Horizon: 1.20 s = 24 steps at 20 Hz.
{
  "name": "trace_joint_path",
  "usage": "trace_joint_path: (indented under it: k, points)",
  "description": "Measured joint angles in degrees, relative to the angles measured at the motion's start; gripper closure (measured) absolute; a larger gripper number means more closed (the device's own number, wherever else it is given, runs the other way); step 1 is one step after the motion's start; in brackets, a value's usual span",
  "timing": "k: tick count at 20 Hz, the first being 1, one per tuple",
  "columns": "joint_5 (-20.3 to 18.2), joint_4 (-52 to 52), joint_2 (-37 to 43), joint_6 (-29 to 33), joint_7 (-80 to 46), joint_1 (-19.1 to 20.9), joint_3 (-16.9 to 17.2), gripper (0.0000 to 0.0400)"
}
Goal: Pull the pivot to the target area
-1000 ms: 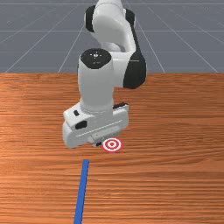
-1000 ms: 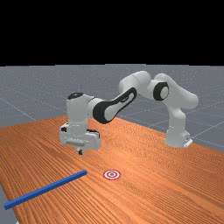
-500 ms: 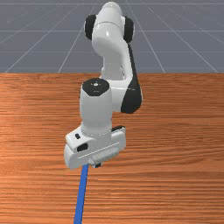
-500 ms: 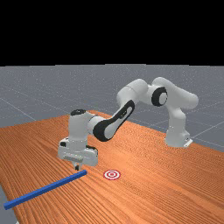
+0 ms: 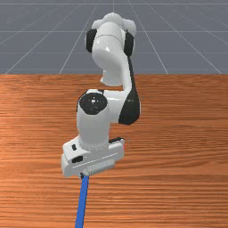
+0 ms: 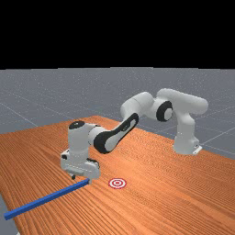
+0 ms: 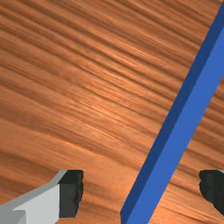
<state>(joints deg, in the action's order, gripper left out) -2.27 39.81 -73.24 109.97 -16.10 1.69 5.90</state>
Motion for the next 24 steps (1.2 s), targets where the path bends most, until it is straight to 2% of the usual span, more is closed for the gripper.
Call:
trace_joint_path:
  k: [2, 4, 8, 16, 17, 18, 19, 21, 24]
  points:
    - [-0.1, -3.4, -1.8, -1.5, 0.3, 1.2, 0.1, 0.0002]
    - [0.3, -2.6, -1.7, -0.4, 3.7, 1.9, 0.0, 0.0001]
    - [0.7, -6.8, -5.3, -1.0, 5.2, 2.3, -0.2, 0.0]
    - [0.7, -6.7, -5.5, -1.0, 5.2, 2.3, -0.2, 0.0]
    - [1.8, -8.7, -6.8, -1.0, 3.9, 1.7, 1.0, 0.0157]
    - [2.1, -6.6, -5.7, -0.3, 3.7, 1.4, 1.3, 0.0252]
    - [2.7, -6.0, -5.4, -0.1, 3.0, 1.0, 2.0, 0.031]
    - [2.8, -6.9, -6.1, -0.3, 2.9, 1.0, 2.1, 0.0367]
    - [1.1, -8.2, -6.7, -1.2, 4.6, 2.0, 0.2, 0.0392]
